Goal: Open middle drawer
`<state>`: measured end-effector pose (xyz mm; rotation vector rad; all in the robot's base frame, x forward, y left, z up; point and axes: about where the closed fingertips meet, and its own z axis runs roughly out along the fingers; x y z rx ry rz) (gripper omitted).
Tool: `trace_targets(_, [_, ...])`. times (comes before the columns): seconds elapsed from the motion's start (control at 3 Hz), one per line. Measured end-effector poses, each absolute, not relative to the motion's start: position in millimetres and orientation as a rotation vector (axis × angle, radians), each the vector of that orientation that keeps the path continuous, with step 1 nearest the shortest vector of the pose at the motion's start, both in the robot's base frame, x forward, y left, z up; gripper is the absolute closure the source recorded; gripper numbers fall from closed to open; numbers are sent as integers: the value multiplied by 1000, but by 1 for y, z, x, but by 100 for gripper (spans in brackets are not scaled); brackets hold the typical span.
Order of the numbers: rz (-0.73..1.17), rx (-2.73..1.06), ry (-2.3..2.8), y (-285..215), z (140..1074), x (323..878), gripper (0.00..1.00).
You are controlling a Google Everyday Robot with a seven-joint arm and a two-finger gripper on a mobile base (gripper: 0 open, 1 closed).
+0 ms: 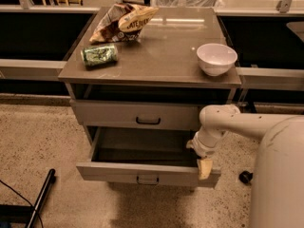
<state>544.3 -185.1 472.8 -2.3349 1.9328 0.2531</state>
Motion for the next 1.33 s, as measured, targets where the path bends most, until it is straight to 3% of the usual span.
trace_targets(0.67, [270,-2262,2006,-202,449,578,65])
trace_targets(1.33, [291,-2244,2037,-201,422,573,79])
